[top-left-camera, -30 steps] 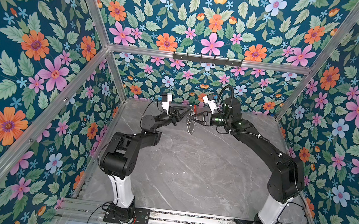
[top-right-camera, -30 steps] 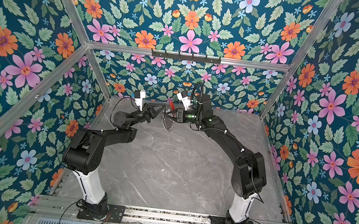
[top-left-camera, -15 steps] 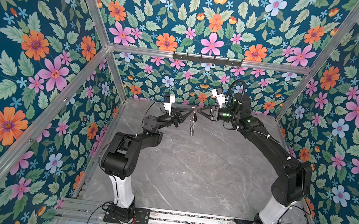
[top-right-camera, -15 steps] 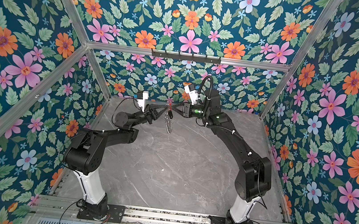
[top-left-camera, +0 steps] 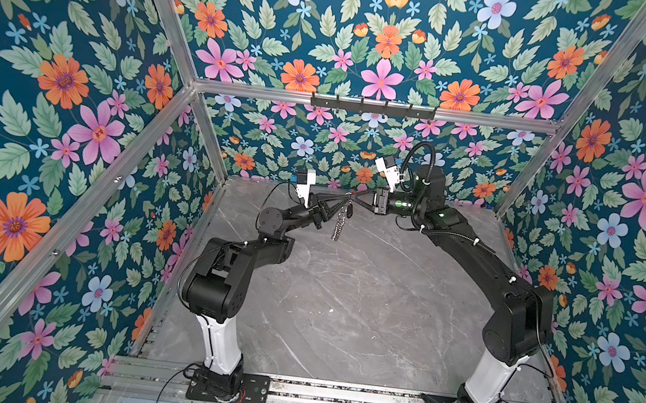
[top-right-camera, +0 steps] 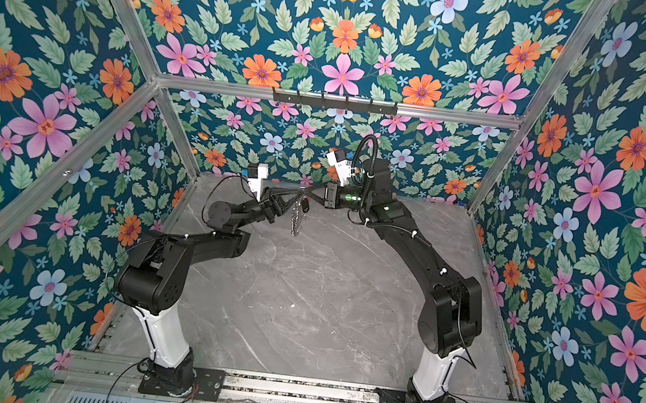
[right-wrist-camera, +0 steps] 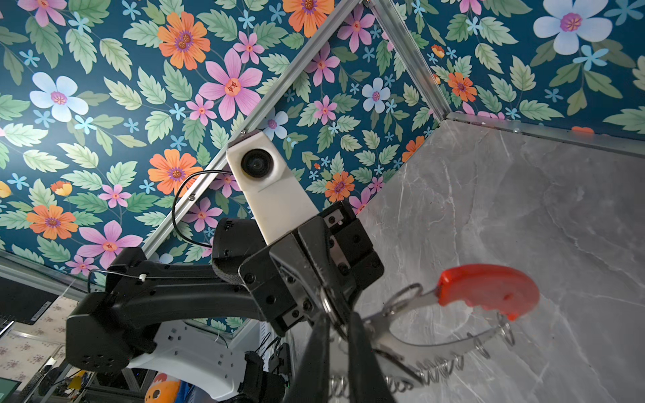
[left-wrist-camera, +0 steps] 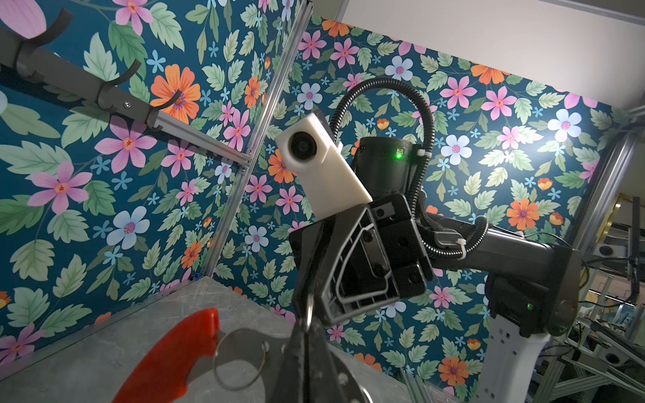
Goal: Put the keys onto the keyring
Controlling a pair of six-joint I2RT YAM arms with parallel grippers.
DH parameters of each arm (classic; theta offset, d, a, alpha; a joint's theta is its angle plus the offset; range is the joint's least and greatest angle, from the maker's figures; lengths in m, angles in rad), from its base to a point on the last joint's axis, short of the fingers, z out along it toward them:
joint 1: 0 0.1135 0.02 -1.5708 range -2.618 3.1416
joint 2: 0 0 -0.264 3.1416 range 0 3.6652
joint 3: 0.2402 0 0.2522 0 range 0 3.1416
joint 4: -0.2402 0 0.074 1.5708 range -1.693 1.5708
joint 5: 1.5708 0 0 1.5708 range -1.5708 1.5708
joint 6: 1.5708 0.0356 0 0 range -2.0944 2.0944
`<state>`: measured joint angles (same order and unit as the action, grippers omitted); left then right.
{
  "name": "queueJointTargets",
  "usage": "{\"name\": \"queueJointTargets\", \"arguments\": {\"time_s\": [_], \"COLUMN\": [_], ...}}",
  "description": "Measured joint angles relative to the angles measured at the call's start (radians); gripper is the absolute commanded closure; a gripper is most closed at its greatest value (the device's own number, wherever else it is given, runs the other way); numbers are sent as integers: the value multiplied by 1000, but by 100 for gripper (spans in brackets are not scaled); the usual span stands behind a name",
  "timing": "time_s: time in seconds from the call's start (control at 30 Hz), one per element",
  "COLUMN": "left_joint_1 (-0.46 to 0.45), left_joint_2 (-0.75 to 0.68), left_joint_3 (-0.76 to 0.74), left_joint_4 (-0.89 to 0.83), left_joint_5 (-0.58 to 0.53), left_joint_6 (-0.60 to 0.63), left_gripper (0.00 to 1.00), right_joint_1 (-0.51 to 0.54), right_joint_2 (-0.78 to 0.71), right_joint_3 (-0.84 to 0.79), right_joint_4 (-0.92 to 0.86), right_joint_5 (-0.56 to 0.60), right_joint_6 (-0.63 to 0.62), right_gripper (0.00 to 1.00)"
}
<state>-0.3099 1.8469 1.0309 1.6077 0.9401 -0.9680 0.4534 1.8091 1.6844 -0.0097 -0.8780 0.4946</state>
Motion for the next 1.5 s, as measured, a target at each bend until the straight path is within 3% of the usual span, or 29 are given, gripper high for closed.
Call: {"name": "queueJointTargets", "arguments": {"time_s": [0.17, 0.27, 0.33, 0.4, 0.5, 0.63, 0.8, 0.97, 1.13, 1.5], "left_joint_1": [-2, -3, -4, -4, 2, 17, 15, 15, 14, 13], "left_joint_2": [0, 4, 6, 7, -13, -122, -245, -253, -216, -208], "left_joint_3": [2, 4, 4, 3, -17, -61, 5, 51, 119, 121], "left_joint_4": [0, 6, 8, 8, -23, -227, -762, -1070, -1217, -1226], "left_joint_5": [-3, -6, -6, -2, 22, 58, 52, 58, 111, 166], "left_joint_6": [-14, -18, -19, -15, 26, 215, 654, 891, 966, 967], "left_gripper": [100, 100, 95, 85, 79, 74, 73, 79, 77, 70], "right_joint_1": [1, 1, 1, 1, 3, 5, 22, 61, 74, 82], "right_joint_2": [8, 8, 8, 6, -4, -16, -31, -25, -25, -25], "right_joint_3": [3, 3, 4, 6, 28, 61, 61, 76, 68, 71], "right_joint_4": [0, -1, -5, -26, -107, -243, -394, -491, -511, -513], "right_joint_5": [9, 16, 18, 23, 26, 63, 186, 279, 308, 312], "right_joint_6": [-1, -1, -5, -28, -79, -207, -360, -481, -532, -562], "right_gripper": [99, 100, 100, 100, 100, 100, 100, 100, 100, 100]}}
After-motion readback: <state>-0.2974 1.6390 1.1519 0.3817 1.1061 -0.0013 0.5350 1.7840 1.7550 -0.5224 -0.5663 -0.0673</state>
